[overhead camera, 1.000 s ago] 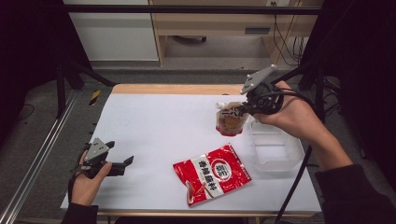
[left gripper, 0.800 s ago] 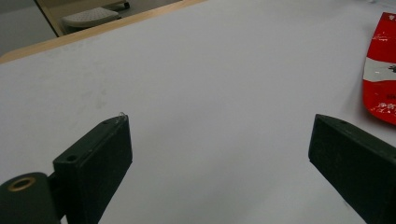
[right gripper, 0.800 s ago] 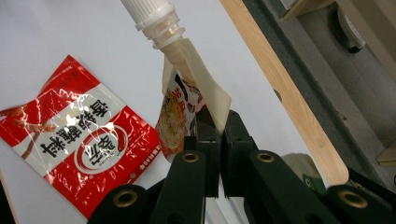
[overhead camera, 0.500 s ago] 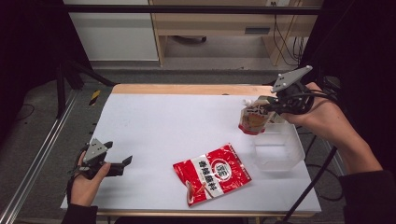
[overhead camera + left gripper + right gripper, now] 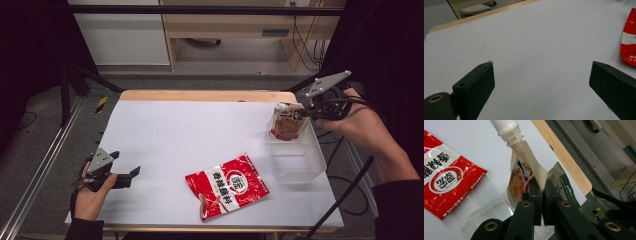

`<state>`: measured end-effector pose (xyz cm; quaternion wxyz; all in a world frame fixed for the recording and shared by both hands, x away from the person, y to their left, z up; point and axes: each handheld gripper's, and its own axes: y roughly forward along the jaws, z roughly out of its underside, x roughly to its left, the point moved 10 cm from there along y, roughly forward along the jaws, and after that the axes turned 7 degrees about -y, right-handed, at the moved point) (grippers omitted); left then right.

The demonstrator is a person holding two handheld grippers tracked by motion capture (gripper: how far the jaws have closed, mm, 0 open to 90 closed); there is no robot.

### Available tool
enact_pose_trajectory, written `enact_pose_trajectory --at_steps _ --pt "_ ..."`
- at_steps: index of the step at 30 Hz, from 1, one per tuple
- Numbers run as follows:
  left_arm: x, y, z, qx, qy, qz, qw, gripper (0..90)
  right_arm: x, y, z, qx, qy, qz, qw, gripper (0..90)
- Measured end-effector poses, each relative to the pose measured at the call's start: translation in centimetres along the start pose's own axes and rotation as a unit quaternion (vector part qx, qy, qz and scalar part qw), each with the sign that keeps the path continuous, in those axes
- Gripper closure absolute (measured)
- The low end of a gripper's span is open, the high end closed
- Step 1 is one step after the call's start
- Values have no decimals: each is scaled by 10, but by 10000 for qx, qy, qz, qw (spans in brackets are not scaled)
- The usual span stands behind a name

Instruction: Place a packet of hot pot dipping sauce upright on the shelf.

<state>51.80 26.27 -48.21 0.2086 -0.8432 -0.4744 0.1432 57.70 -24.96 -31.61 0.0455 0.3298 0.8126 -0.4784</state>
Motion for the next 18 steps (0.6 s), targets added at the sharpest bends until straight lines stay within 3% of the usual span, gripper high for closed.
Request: enact_pose_trajectory --at_steps 18 --pt "-2 2 1 51 22 18 10000 62 -18 46 34 179 149 -30 9997 883"
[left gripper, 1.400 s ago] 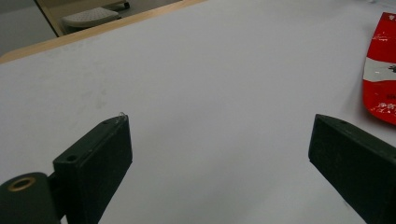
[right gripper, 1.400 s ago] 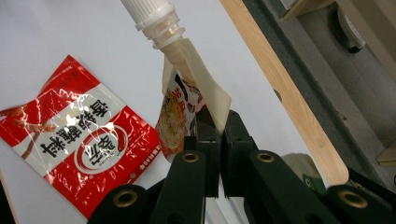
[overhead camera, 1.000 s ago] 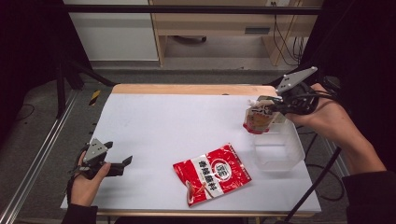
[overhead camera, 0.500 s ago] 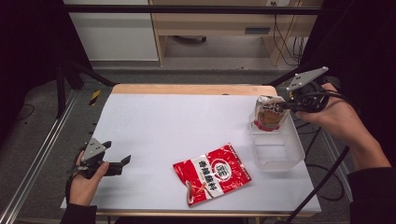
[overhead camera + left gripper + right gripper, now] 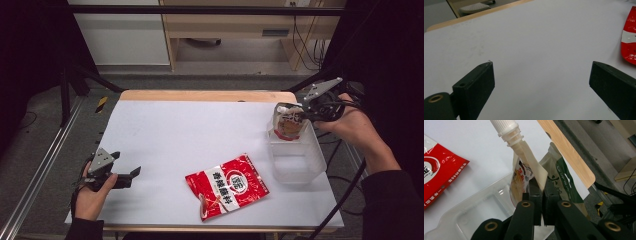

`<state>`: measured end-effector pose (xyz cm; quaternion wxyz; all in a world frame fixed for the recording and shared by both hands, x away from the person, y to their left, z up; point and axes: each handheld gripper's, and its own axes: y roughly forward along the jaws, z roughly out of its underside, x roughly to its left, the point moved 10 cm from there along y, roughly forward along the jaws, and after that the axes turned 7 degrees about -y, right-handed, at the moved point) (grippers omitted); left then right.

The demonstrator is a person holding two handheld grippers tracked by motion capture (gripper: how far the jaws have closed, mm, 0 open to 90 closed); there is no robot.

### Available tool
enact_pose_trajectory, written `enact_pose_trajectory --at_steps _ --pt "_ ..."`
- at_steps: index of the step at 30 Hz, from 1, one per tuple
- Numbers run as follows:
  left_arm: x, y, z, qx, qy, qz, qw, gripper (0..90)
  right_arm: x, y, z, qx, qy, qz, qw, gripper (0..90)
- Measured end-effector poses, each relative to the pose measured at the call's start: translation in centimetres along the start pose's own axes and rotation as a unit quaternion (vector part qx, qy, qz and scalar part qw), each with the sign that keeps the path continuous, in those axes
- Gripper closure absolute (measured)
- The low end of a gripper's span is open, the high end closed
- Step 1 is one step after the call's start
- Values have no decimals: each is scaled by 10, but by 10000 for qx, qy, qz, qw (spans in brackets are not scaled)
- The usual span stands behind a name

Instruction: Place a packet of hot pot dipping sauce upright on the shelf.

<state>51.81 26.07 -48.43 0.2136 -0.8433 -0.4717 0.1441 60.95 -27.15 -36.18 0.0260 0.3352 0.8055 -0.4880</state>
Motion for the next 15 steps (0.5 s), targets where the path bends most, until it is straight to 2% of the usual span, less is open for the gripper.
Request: enact_pose_trajectory --at_steps 7,15 --pt "-1 0 0 -12 -3 16 10000 62 -1 8 5 1 45 -79 10000 883" --pt "-1 0 -1 -22 -8 33 10000 62 5 19 9 63 65 -186 9998 883"
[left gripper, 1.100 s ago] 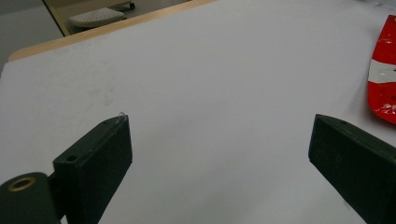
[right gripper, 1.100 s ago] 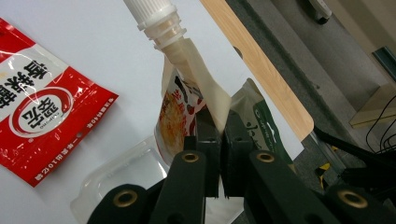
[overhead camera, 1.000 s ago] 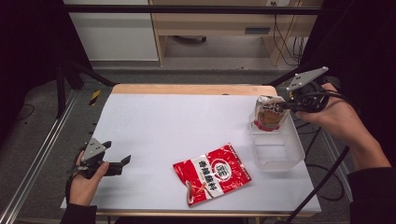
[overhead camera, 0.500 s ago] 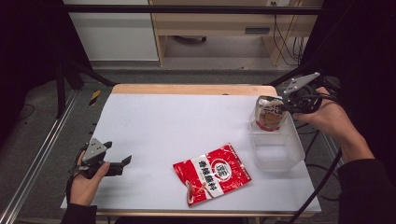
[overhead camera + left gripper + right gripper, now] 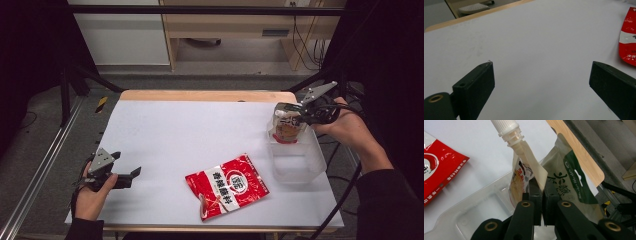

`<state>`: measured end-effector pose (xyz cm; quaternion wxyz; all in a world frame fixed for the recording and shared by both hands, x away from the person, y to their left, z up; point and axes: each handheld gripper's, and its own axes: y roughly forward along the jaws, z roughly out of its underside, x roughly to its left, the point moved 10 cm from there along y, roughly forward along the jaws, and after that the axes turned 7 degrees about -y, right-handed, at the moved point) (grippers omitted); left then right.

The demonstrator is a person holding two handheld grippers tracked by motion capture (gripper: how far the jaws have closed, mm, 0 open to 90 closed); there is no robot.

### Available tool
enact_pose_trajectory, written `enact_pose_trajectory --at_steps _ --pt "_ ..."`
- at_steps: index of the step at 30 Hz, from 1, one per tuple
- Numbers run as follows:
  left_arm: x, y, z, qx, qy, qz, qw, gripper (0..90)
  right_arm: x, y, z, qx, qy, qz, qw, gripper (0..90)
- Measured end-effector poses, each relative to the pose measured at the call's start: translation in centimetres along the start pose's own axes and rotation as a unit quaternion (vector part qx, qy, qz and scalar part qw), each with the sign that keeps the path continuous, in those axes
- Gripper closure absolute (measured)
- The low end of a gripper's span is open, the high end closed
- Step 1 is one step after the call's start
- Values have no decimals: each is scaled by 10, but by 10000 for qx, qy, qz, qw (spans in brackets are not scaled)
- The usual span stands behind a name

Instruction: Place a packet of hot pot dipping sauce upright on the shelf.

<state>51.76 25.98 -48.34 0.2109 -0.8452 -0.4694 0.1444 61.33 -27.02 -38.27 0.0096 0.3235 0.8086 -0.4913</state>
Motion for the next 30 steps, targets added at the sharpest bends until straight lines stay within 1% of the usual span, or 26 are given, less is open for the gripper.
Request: enact_pose_trajectory --at_steps 2,3,10,11,12,13,15,17,22,26,28,30 --pt "0 0 0 5 -2 3 10000 62 1 3 1 -5 36 -9 10000 883" --pt "0 0 0 2 -7 6 10000 62 2 5 1 1 -5 -38 10000 882" --pt "-1 1 1 22 1 17 10000 62 6 15 5 23 80 -87 9999 882" --pt "-1 1 1 28 -2 23 10000 62 7 16 6 41 59 -118 9999 882" --pt "-1 1 1 29 -3 20 10000 62 7 17 6 35 94 -121 9999 882" --pt "-1 1 1 30 -4 25 10000 62 8 18 7 39 53 -141 9999 882" --pt "-1 2 1 32 -12 34 10000 62 9 19 7 14 78 -182 9998 882" --pt "-4 3 2 88 34 101 9999 62 9 20 8 -8 129 -188 9997 882" --pt "-5 3 2 78 38 105 9999 62 9 21 10 -7 206 -222 9995 882" --pt "-3 2 1 51 8 87 9999 61 8 22 11 -2 202 -246 9995 881" --pt "-4 2 2 63 16 91 9999 62 9 23 10 -9 237 -255 9994 881" --pt "-4 3 2 71 33 96 9999 61 9 24 11 8 195 -263 9995 881"
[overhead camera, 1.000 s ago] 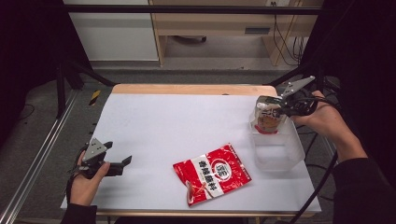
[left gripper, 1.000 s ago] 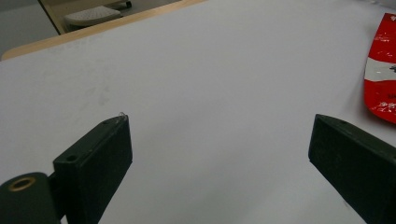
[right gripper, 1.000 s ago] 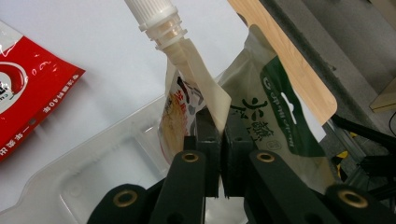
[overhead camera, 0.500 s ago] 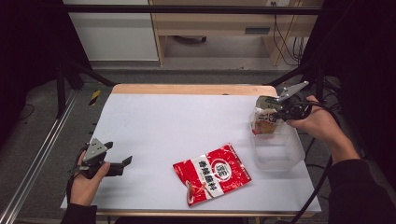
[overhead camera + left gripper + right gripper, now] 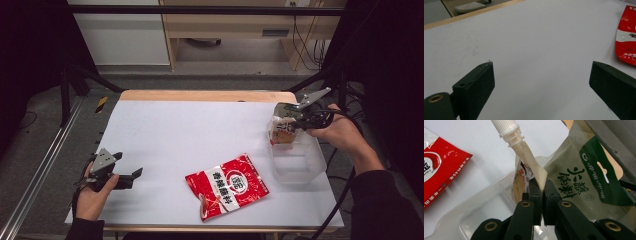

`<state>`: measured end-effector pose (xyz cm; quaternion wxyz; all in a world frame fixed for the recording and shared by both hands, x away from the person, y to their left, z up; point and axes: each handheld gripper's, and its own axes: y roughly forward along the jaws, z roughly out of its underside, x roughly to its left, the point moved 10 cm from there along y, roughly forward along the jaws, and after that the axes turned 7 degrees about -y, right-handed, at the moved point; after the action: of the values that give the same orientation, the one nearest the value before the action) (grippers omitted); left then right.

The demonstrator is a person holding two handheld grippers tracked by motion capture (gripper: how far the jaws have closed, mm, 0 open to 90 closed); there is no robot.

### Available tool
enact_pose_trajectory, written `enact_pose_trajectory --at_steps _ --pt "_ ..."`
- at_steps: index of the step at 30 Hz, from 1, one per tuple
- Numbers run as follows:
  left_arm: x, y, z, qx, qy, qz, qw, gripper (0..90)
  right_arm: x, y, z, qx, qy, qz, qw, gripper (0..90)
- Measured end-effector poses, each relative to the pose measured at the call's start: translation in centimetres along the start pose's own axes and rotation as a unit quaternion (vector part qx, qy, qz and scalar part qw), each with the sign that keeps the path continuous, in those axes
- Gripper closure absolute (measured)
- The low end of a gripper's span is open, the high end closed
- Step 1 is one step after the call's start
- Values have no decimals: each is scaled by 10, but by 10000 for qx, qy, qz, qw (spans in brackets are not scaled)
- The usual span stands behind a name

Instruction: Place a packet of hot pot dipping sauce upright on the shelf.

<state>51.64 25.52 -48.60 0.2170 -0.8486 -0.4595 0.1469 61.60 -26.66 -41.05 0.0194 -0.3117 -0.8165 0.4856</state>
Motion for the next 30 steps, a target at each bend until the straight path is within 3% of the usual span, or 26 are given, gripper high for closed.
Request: enact_pose_trajectory --at_steps 30 --pt "-1 1 1 37 30 29 10000 62 0 6 11 107 156 -73 9998 857"
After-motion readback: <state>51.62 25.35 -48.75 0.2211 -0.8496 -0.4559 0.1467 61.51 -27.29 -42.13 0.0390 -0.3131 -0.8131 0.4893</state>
